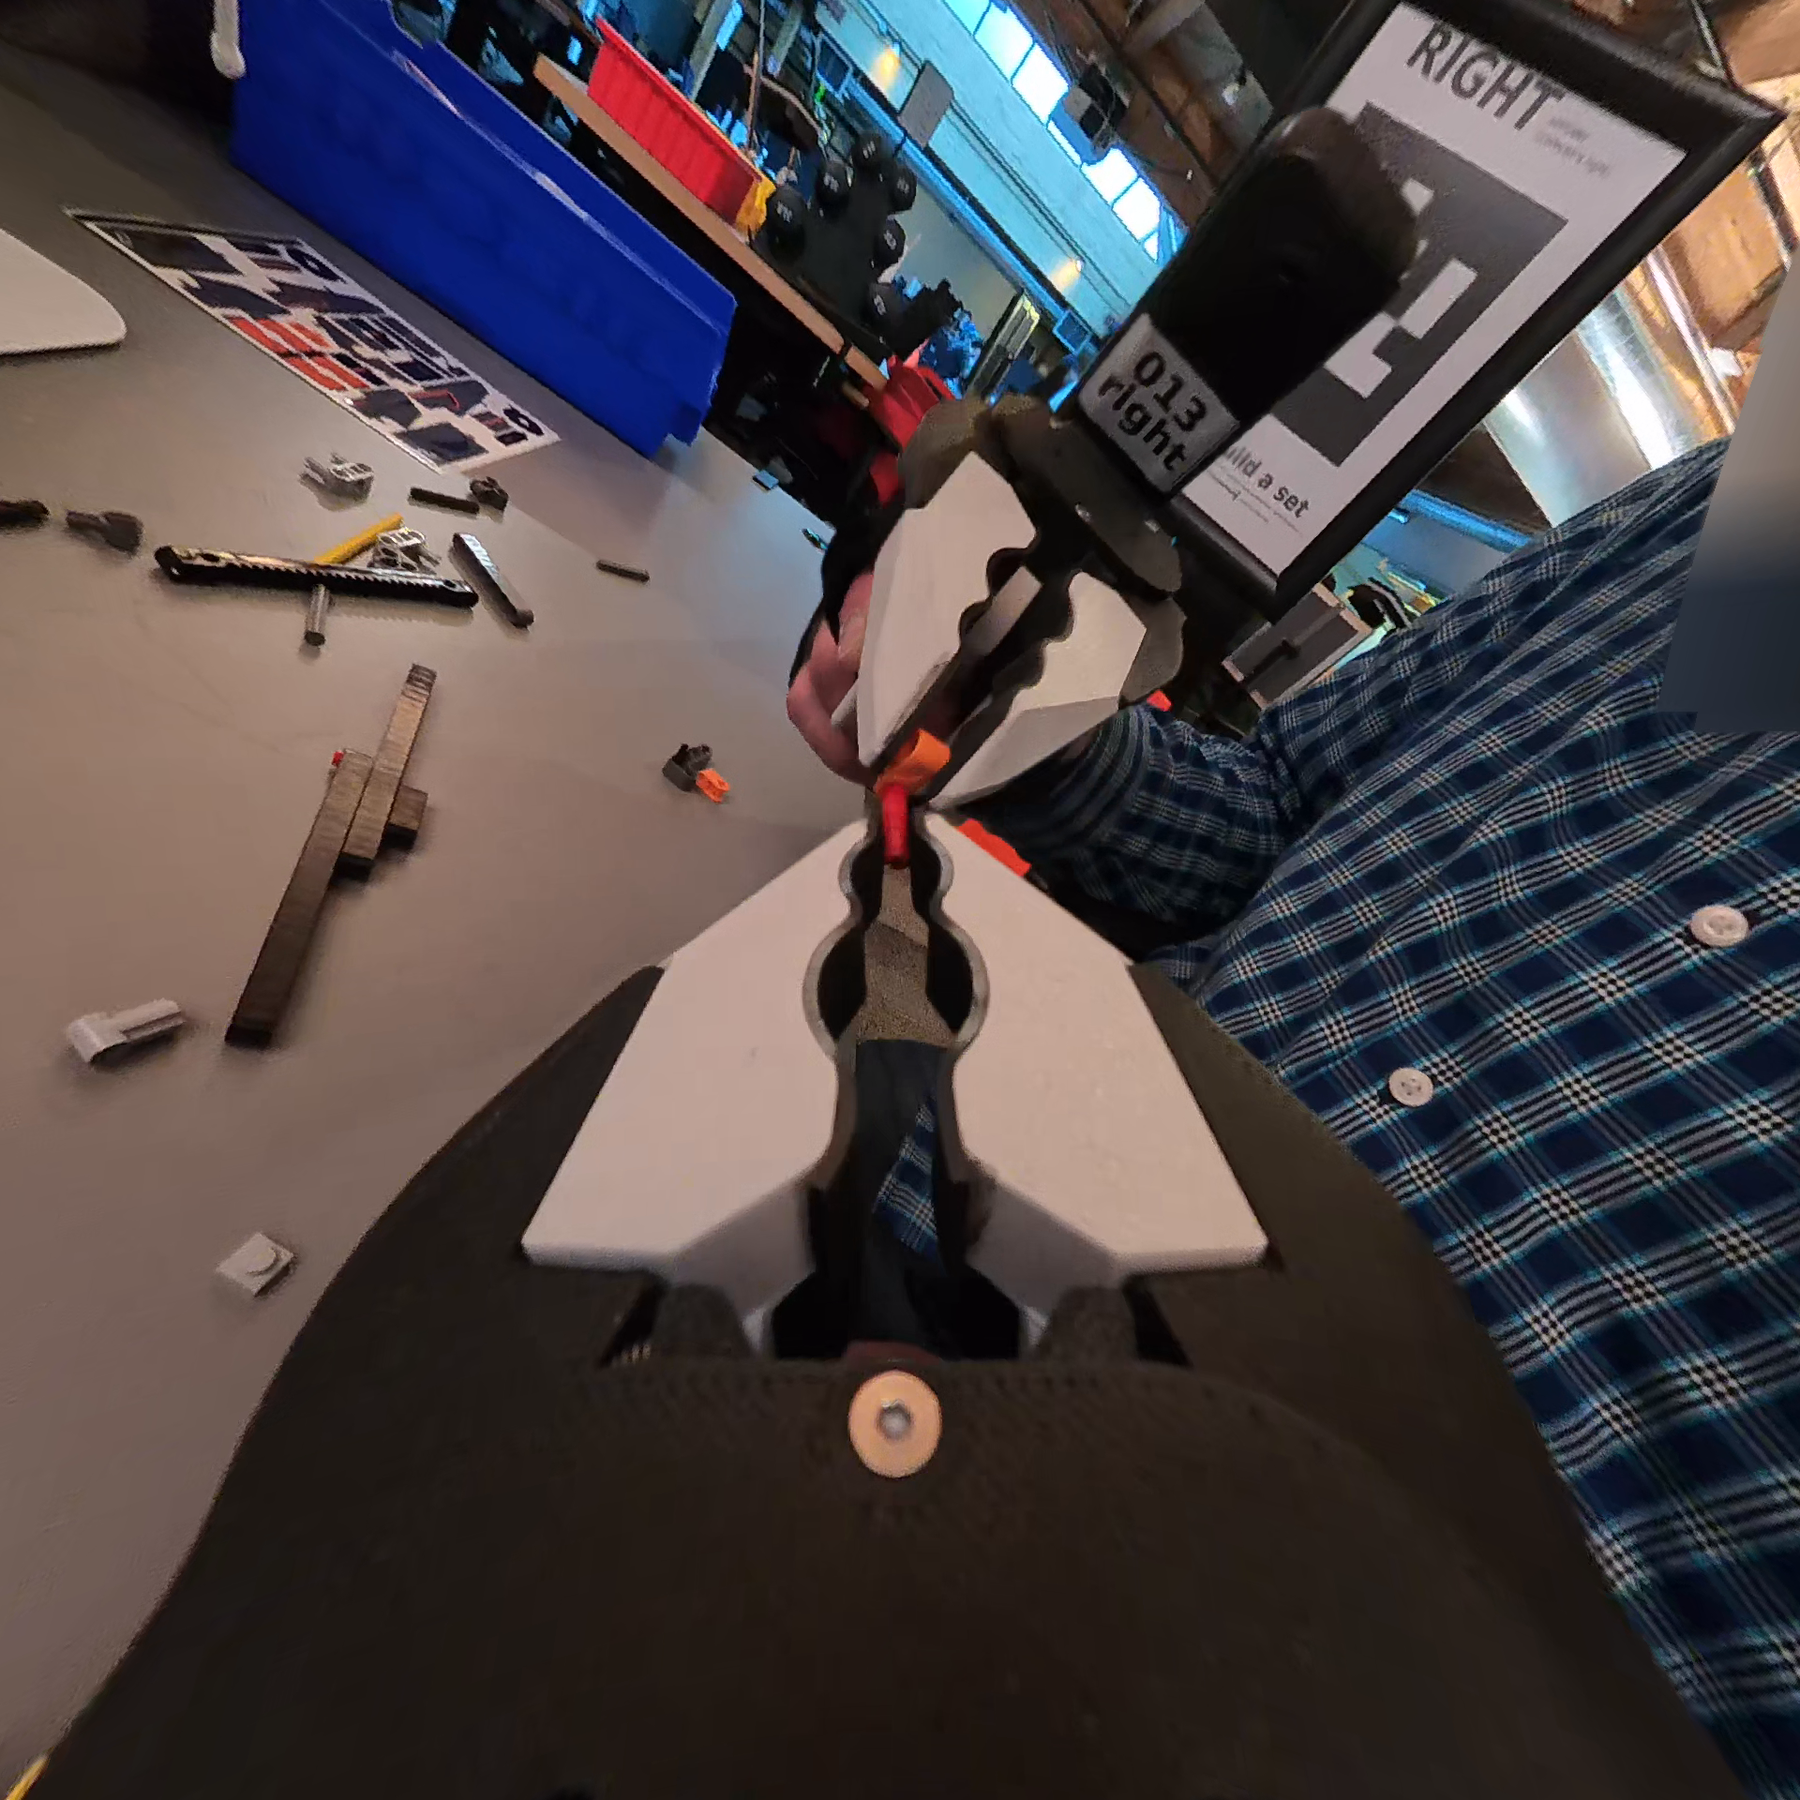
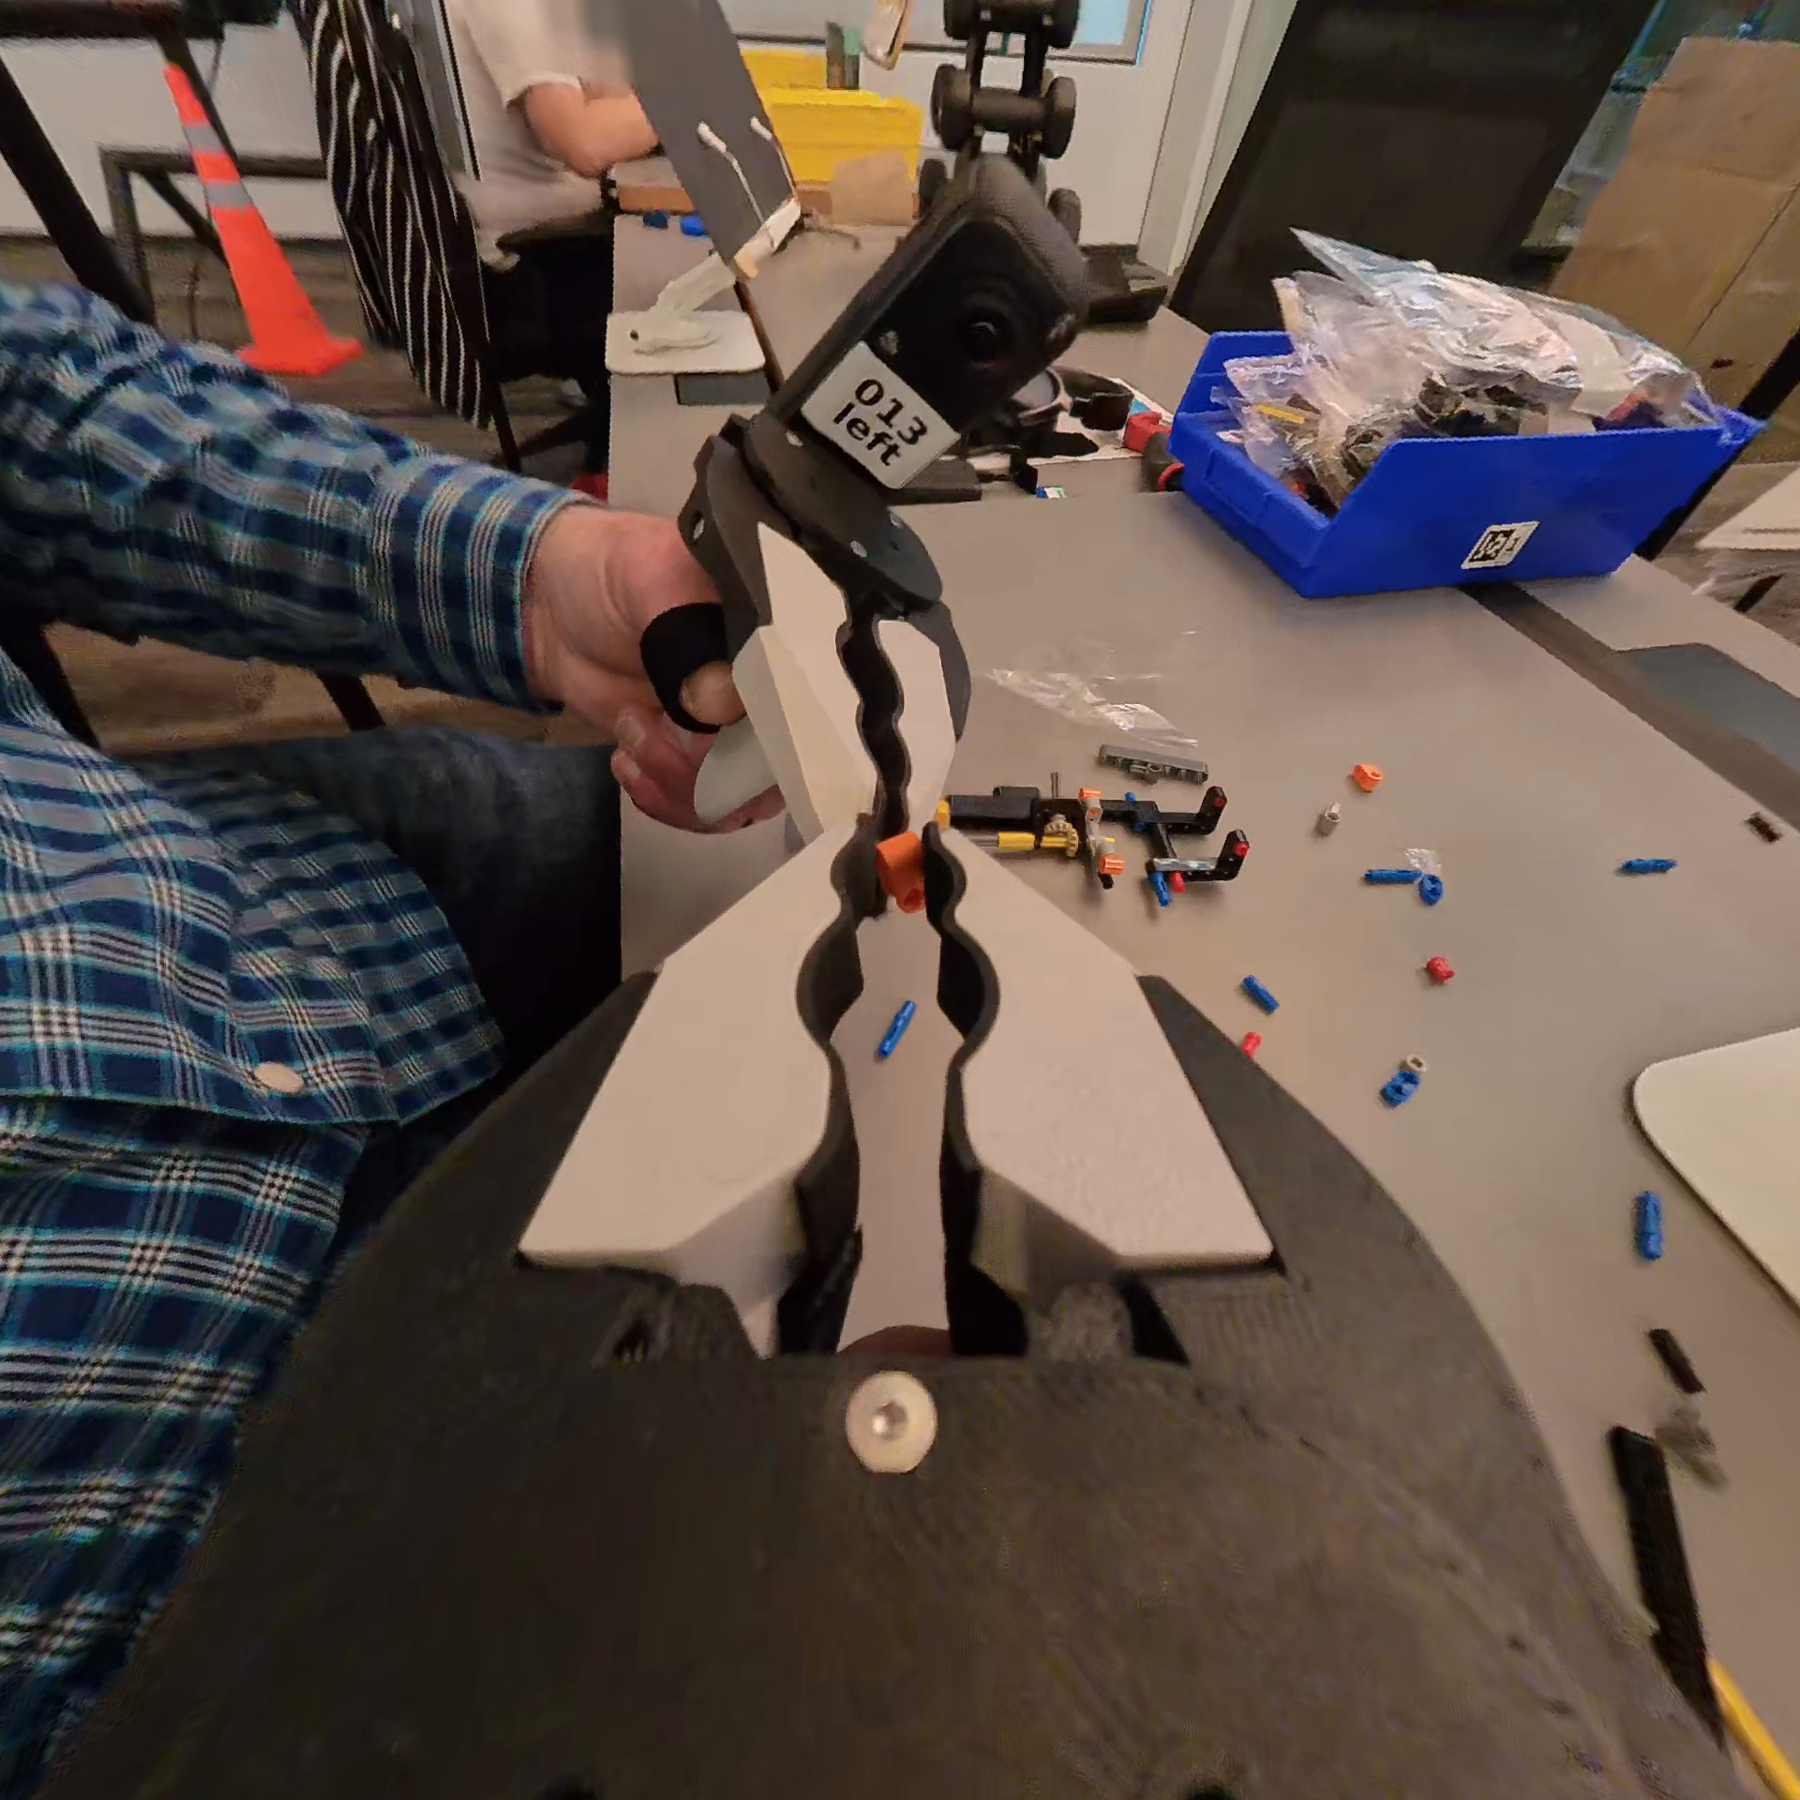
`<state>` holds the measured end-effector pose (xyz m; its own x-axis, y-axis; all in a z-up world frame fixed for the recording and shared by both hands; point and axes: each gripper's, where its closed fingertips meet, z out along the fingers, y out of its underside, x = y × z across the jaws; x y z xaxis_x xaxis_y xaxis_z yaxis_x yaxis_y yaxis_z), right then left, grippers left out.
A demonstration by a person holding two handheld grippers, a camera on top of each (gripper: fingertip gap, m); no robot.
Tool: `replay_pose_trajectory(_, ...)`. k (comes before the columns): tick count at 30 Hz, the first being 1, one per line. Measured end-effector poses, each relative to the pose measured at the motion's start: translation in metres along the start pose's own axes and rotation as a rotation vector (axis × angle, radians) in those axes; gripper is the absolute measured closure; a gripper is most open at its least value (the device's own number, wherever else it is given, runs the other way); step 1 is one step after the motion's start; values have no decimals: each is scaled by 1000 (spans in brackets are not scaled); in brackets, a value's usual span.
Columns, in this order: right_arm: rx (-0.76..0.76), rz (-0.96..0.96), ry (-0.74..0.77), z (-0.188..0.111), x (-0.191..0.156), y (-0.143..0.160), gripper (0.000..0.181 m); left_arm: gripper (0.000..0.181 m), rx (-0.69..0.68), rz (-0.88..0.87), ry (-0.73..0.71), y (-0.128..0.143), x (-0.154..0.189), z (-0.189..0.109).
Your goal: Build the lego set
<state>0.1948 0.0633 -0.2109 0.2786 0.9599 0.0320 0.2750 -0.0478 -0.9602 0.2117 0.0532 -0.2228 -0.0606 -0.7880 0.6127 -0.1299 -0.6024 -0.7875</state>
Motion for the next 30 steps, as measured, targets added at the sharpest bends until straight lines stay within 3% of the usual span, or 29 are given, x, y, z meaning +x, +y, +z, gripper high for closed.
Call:
replay_pose_trajectory(15,125,366,-76,-4,16,-5,175,178,75,67,-71,-14,-5,-2)
replay_pose_trajectory(20,150,485,-111,-5,20,-3,174,173,81,177,-179,-20,-11,-3)
replay_pose_trajectory(26,147,497,-110,-5,21,-3,174,179,44,173,-181,-19,-10,-2)
replay_pose_trajectory(28,113,413,-90,-6,20,-4,166,179,39,146,-155,-19,-6,-3)
replay_pose_trajectory(30,65,212,-21,-12,19,-8,155,179,5,92,-109,-17,-1,-4)
